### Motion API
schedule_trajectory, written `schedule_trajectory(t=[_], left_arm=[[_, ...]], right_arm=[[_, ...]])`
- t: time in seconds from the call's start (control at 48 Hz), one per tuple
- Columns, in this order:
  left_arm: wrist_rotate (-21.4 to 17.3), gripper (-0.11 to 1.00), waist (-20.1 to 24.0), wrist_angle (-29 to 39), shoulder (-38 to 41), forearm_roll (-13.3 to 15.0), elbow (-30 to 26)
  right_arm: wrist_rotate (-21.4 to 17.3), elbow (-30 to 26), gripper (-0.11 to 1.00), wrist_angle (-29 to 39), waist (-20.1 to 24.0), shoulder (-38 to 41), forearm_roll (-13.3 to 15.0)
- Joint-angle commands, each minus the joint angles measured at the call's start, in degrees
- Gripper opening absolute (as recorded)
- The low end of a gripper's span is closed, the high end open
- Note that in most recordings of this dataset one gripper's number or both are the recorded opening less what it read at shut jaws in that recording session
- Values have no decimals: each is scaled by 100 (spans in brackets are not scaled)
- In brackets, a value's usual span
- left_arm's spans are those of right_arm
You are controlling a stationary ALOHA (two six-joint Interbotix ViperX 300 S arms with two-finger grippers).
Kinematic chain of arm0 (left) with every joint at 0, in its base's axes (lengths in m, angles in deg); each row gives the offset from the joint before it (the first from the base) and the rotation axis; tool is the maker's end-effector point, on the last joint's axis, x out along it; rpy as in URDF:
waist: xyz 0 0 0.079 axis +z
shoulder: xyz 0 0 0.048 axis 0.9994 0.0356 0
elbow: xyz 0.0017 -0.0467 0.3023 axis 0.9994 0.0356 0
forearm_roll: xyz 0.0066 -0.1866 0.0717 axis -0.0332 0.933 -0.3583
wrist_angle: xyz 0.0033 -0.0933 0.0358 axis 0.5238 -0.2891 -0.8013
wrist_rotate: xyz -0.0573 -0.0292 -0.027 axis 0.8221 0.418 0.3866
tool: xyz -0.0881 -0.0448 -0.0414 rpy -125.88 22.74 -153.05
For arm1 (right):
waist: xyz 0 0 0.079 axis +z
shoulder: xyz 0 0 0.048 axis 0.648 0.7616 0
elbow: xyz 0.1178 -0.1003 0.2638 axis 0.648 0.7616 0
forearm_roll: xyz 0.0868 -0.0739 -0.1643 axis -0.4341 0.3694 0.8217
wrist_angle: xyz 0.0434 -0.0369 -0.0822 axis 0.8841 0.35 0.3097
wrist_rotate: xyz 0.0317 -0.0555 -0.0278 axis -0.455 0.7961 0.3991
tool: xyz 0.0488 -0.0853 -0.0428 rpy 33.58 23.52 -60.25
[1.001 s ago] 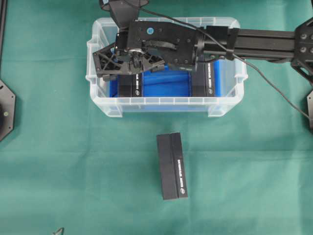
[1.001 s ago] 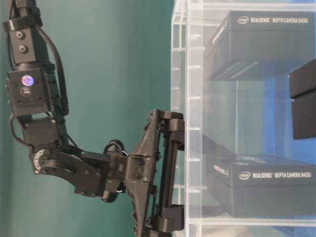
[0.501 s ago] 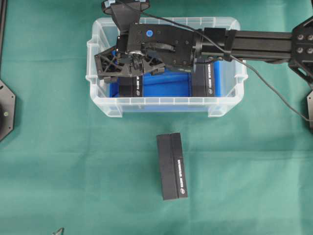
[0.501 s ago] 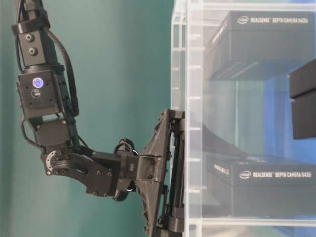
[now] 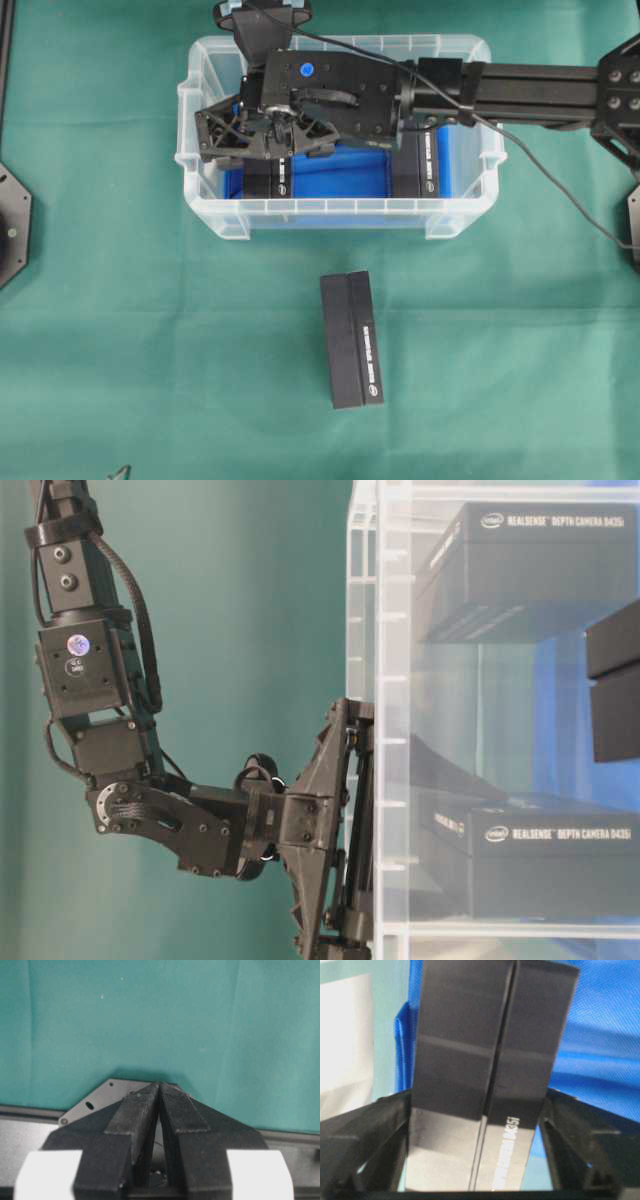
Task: Take the box out of the case with the right arm.
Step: 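Lower the right gripper around the left box, then close the right gripper on the left black box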
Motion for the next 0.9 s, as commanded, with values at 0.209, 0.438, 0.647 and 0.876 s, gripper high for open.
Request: schedule_trajectory(t=[0.209,0.438,0.647,0.876], left_arm=[[9,2,18,-26,35,9,-149],[9,2,9,-26,35,0,-149],[9,2,9,-26,35,9,-149],[0,2,9,-26,35,9,-149]], right_arm=[[-114,-44,71,-18,70,-123,-9],[-123,-62,71,-18,79,-132,-9],[-123,-229,71,18,79,-308,62],[-123,-721,69,589,79,-589,176]])
